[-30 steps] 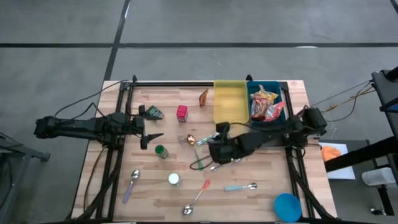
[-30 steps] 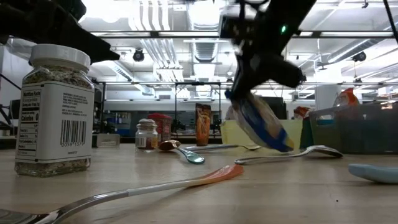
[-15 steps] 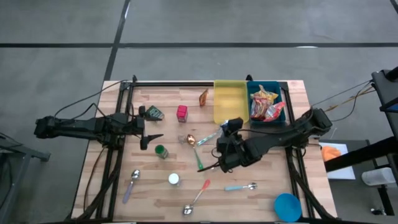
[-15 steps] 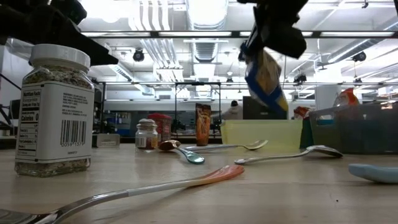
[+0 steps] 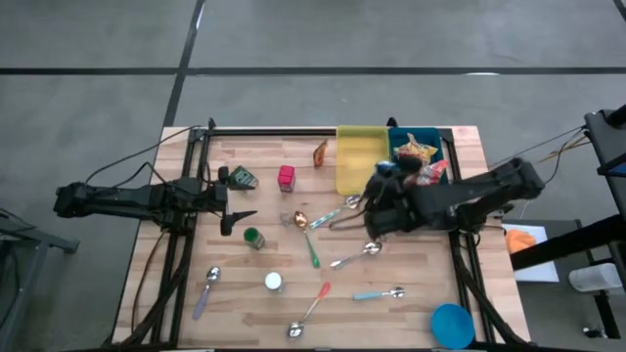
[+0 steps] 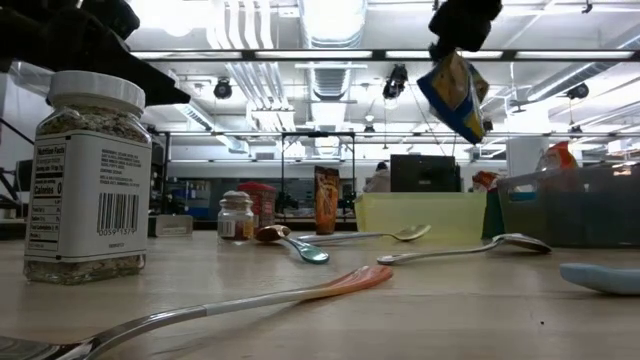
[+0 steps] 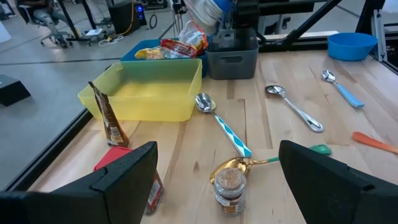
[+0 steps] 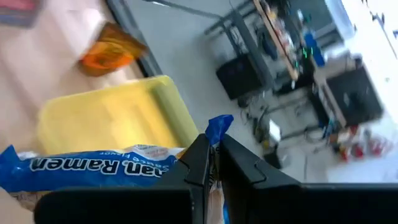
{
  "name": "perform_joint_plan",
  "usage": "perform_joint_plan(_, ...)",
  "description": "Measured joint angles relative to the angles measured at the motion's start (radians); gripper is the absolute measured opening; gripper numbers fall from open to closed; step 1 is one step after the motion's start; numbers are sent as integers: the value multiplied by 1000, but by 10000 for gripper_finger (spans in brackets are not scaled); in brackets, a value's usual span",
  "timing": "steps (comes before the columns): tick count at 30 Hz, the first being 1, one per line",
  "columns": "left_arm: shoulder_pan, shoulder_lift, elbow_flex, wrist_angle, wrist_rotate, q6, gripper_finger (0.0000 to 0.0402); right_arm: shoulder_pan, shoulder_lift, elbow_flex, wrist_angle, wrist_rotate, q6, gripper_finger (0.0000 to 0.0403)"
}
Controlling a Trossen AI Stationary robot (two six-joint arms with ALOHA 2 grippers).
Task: Pick & Place Food Item
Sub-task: Put the blue noodle pack into the blue bin
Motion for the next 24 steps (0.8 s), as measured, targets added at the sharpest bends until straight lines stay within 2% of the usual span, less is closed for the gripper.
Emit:
perform_joint_plan(7,0,0,0,-3,0,0,340,-171,-197,-128,1,17,178,20)
perform_joint_plan(11,0,0,0,-4,0,0,340,-274,-299,-217,31,99,388,20)
perform_joint_plan(13,0,0,0,-4,0,0,340,-316,-336,-260,73,137,418,20)
perform_joint_plan(16,0,0,0,-4,0,0,340,-381,-373,-310,176,158,316,20)
perform_joint_plan(20,0,0,0,-5,0,0,340,-484,-402,-362,367,156,70,20)
perform_joint_plan(24,0,0,0,-5,0,0,340,-599,-417,-404,546,96,-105,20)
